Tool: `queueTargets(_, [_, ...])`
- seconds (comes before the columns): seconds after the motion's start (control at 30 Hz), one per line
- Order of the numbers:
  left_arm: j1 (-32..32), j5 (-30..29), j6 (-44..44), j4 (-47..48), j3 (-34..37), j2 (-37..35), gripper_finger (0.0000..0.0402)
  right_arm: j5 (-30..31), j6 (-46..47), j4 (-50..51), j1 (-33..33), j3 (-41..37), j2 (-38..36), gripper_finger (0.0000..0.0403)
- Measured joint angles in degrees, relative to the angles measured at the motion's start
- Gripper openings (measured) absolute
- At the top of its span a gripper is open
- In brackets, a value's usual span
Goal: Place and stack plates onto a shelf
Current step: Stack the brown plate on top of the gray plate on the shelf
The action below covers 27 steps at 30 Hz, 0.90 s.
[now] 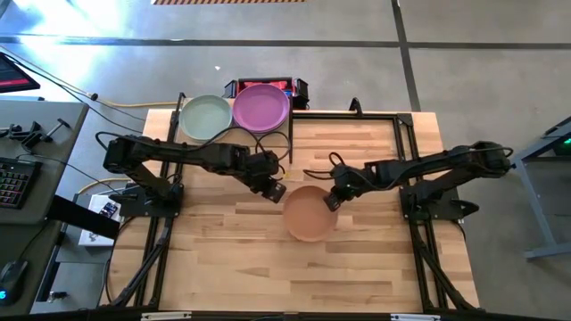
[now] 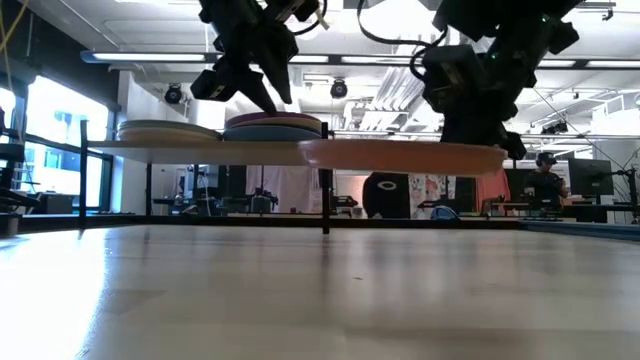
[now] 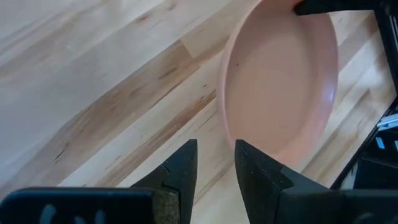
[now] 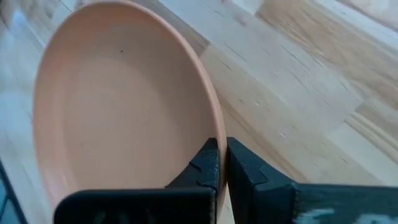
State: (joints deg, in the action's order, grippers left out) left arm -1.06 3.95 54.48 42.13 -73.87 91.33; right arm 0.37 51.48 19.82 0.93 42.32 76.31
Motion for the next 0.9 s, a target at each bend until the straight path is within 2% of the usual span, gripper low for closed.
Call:
queueTargets(0.23, [0.6, -0.1, 1.0, -0.2, 0.0, 0.3, 0.0095, 1.5, -0.7, 2.3, -0.1, 5.0, -0.2, 0.0])
queueTargets(0.5, [2.0, -0.4, 0.9, -1.5, 0.0, 3.1, 0.0094, 2.7, -4.1, 12.3, -2.4, 11.2, -0.2, 0.0])
queueTargets(0.9, [1.9, -1.0, -1.3, -6.2, 0.0, 4.7, 0.0094, 2.7, -5.3, 12.6, -2.6, 13.6, -0.2, 0.0])
